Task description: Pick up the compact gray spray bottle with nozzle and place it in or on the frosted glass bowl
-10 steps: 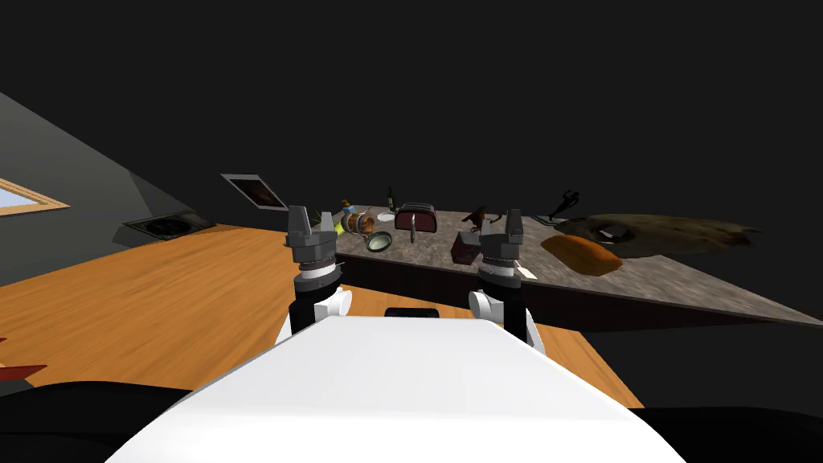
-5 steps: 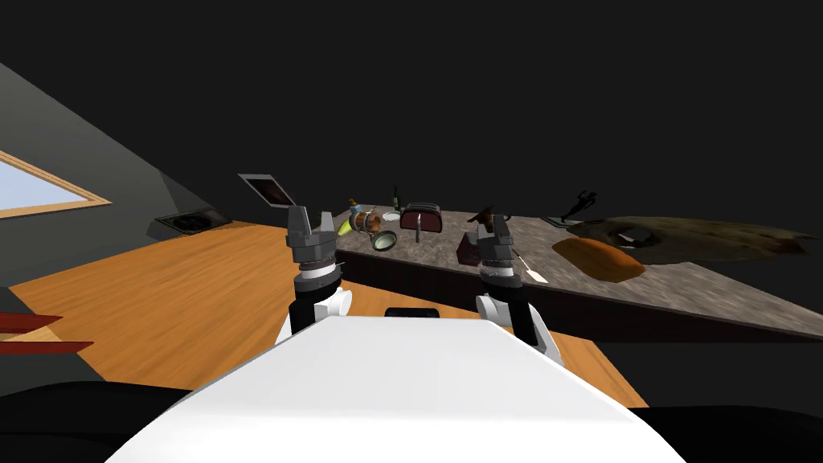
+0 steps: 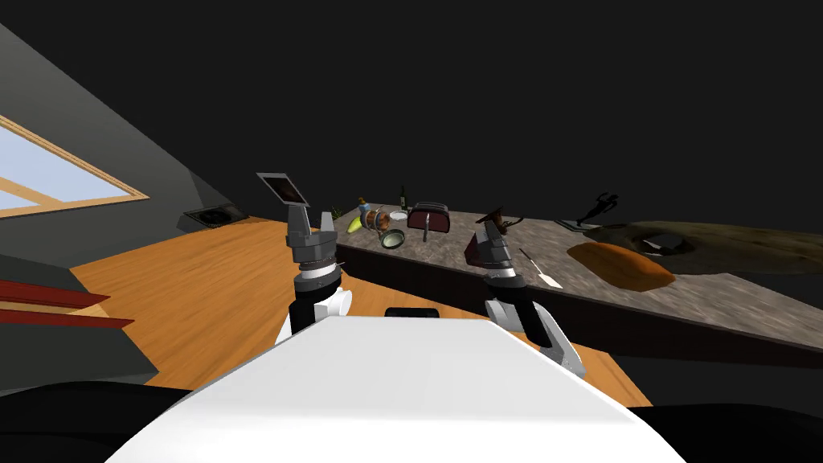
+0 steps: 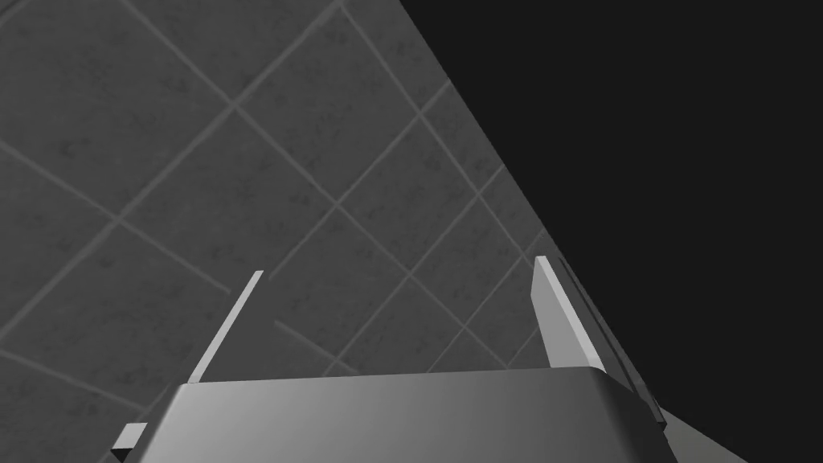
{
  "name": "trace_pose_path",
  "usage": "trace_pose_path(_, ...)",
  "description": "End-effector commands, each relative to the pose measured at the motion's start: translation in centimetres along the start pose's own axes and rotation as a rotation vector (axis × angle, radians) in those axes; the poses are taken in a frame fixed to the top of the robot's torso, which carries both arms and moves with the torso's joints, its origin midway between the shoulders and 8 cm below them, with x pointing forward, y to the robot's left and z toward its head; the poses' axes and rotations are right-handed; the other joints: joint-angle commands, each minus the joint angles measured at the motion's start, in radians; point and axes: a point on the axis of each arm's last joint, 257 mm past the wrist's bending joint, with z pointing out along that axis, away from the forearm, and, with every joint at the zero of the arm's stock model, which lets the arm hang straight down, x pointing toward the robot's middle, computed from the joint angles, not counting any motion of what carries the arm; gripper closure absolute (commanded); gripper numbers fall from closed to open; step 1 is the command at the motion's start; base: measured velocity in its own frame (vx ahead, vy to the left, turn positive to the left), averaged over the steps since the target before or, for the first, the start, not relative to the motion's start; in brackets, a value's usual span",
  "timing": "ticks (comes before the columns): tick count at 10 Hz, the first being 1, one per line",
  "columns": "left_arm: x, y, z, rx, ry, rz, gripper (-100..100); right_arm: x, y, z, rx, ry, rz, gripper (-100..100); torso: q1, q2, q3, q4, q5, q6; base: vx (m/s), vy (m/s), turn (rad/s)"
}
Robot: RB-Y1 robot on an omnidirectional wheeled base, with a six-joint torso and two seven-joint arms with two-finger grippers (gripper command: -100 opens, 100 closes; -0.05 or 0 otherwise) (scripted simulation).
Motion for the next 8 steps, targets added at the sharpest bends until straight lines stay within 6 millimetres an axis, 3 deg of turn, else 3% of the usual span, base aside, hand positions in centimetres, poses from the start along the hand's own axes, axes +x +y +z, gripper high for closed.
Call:
trace_pose_path(1, 0.0, 0.0, 0.0, 0.0, 0.0, 0.0, 0, 0.1, -1.5, -0.4, 0.046, 0.04, -0.028, -100, 0.0, 0.0, 0.0, 0.0, 0.0, 0.0, -0.024, 0.067, 0.136)
trace_pose_path(3, 0.0, 0.0, 0.0, 0.0, 0.0, 0.0, 0, -0.1, -3.5, -1.0, 0.111, 0.088, -0.068, -100, 0.002, 0.0, 0.0, 0.0, 0.0, 0.0, -0.026, 0.09, 0.145)
trace_pose_path(4, 0.0, 0.0, 0.0, 0.0, 0.0, 0.0, 0, 0.0, -3.5, -1.0, 0.11, 0.098, -0.074, -100, 0.003, 0.0, 0.0, 0.0, 0.001, 0.0, -0.009, 0.065, 0.038)
trace_pose_path(8, 0.0, 0.0, 0.0, 0.0, 0.0, 0.0, 0, -1.1, -7.7, -2.6, 0.25, 0.187, -0.169, -100, 0.004, -0.001, -0.001, 0.0, 0.001, 0.0, -0.003, 0.096, 0.147)
